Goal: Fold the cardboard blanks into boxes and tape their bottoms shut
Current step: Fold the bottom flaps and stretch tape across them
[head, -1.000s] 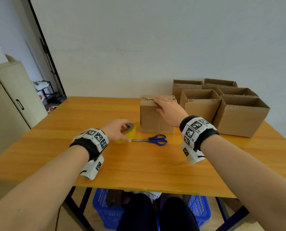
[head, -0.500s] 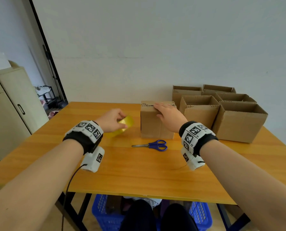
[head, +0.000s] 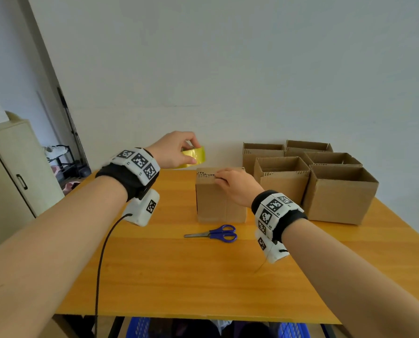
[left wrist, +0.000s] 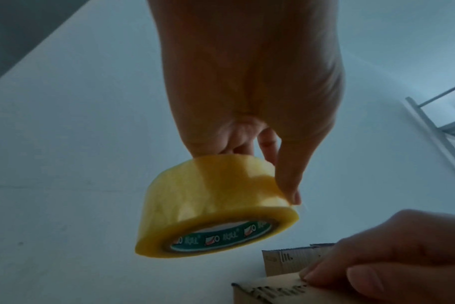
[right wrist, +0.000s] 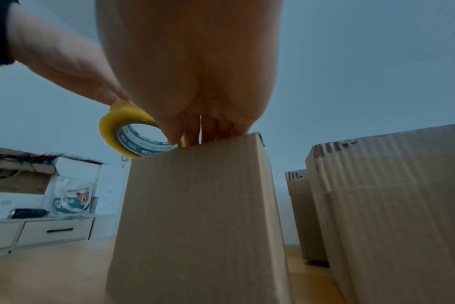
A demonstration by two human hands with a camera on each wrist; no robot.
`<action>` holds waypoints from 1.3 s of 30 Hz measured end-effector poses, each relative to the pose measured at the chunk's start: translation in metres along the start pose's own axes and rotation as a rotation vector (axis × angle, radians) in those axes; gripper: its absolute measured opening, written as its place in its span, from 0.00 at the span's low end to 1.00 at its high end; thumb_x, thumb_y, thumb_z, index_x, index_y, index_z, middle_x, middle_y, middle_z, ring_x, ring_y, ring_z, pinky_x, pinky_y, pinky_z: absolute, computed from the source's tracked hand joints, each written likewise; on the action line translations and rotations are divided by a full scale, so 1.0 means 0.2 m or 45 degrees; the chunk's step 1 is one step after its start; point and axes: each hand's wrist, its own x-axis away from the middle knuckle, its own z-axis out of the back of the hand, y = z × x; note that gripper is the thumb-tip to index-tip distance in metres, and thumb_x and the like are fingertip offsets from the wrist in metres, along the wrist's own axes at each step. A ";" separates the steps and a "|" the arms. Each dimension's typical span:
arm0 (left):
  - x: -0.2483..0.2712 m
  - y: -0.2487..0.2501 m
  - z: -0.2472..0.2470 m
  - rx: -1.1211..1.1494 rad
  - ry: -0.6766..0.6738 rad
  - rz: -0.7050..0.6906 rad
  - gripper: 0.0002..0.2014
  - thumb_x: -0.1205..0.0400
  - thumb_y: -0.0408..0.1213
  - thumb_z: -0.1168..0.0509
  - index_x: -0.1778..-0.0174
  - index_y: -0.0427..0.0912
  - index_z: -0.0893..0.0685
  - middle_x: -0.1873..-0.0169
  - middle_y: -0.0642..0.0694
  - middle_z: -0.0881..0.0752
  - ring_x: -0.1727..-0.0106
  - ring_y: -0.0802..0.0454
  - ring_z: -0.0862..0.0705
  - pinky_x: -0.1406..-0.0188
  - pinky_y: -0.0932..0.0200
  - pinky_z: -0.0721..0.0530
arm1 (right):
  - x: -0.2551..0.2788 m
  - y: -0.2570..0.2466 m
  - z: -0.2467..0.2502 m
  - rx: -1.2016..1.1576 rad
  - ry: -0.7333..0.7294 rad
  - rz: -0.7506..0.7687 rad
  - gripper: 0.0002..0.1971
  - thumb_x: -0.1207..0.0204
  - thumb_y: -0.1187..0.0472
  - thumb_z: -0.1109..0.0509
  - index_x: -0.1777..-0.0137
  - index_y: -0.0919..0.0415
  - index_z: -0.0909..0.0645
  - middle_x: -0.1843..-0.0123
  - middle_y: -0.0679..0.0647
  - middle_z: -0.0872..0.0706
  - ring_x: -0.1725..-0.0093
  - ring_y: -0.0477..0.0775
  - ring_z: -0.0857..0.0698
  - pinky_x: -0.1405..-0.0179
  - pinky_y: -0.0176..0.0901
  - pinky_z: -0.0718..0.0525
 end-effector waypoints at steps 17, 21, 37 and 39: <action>-0.07 0.07 -0.17 -0.089 -0.120 -0.063 0.12 0.25 0.34 0.26 0.50 0.49 0.20 0.39 0.41 0.16 0.32 0.46 0.21 0.33 0.48 0.22 | -0.03 0.01 0.03 -0.554 0.381 -0.081 0.17 0.14 0.58 0.42 0.28 0.53 0.23 0.35 0.58 0.16 0.35 0.58 0.19 0.38 0.51 0.21; -0.07 0.09 -0.18 -0.013 -0.127 -0.023 0.17 0.25 0.32 0.26 0.45 0.48 0.23 0.39 0.37 0.15 0.34 0.45 0.19 0.36 0.48 0.20 | -0.04 0.01 0.04 -0.638 0.417 -0.139 0.14 0.17 0.58 0.37 0.33 0.55 0.18 0.39 0.55 0.13 0.39 0.54 0.17 0.43 0.43 0.20; -0.06 0.06 -0.22 0.054 -0.112 -0.006 0.17 0.25 0.33 0.26 0.45 0.47 0.24 0.33 0.39 0.19 0.29 0.47 0.22 0.38 0.57 0.23 | -0.04 -0.03 0.00 -0.195 0.576 -0.181 0.09 0.21 0.61 0.35 0.50 0.65 0.16 0.52 0.60 0.12 0.54 0.63 0.14 0.57 0.52 0.17; -0.06 0.05 -0.22 0.077 -0.110 -0.004 0.17 0.25 0.33 0.26 0.45 0.47 0.23 0.33 0.40 0.19 0.29 0.48 0.23 0.39 0.59 0.24 | -0.04 -0.03 0.00 -0.290 0.590 -0.206 0.09 0.21 0.61 0.35 0.48 0.65 0.17 0.51 0.60 0.13 0.53 0.62 0.14 0.54 0.55 0.16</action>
